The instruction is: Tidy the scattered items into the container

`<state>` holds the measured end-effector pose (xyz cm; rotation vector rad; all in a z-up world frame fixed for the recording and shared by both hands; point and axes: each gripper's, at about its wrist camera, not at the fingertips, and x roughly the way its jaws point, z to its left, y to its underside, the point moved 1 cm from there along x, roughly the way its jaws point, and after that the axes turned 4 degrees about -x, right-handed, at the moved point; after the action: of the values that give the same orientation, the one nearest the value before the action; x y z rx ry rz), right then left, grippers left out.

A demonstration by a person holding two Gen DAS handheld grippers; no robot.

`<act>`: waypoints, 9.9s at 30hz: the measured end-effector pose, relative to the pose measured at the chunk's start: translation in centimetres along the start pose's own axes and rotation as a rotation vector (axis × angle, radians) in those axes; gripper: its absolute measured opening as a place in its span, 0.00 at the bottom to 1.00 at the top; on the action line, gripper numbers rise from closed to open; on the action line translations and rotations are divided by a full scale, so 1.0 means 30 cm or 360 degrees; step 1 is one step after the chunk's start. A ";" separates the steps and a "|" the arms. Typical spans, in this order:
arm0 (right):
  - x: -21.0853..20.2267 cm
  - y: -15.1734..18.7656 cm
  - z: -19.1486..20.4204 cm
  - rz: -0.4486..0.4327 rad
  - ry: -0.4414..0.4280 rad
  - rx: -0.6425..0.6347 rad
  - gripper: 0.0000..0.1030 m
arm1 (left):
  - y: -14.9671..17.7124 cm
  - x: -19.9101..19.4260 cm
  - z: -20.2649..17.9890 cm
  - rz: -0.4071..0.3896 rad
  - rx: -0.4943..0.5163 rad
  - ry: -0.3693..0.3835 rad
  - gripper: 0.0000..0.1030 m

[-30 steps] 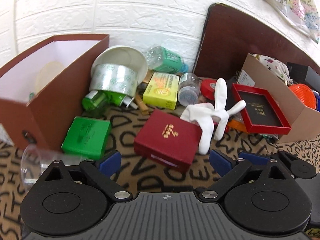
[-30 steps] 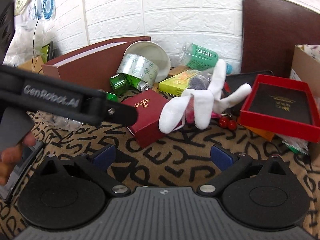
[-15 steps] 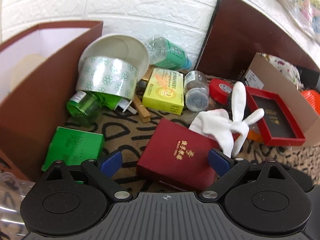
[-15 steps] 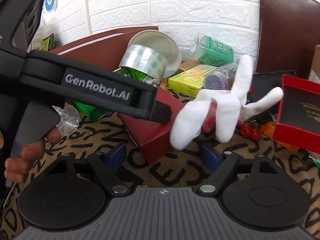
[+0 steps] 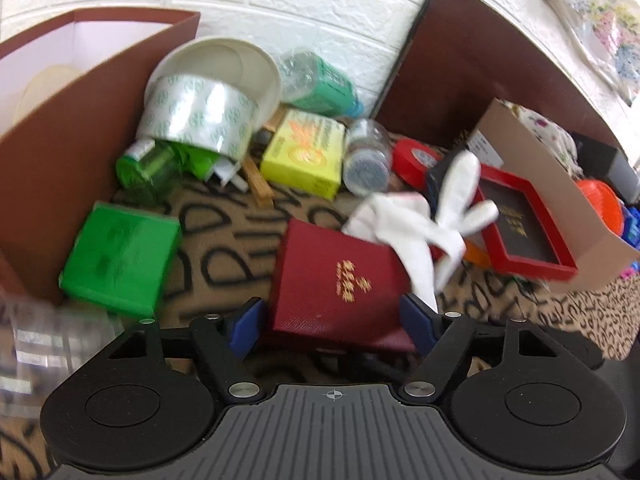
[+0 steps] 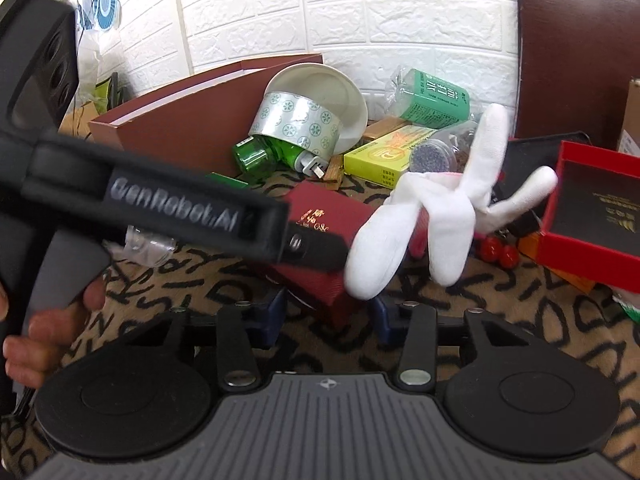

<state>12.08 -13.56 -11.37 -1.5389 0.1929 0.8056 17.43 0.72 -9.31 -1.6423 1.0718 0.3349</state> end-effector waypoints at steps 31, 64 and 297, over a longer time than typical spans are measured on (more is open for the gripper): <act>-0.330 0.229 0.069 0.0054 -0.0012 -0.0136 0.62 | 0.330 -0.167 -0.173 0.0094 0.0102 0.0062 0.89; -0.246 0.181 0.056 0.0095 -0.0104 -0.0137 0.63 | 0.289 -0.133 -0.159 0.0059 0.0122 0.0144 0.78; -0.203 0.132 0.096 0.0079 -0.0119 -0.0235 0.78 | 0.224 -0.146 -0.067 0.0043 -0.0131 -0.0023 0.77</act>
<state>4.30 -13.60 -10.77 -1.6446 0.1191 0.9322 9.18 1.02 -9.77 -1.6974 1.0824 0.4127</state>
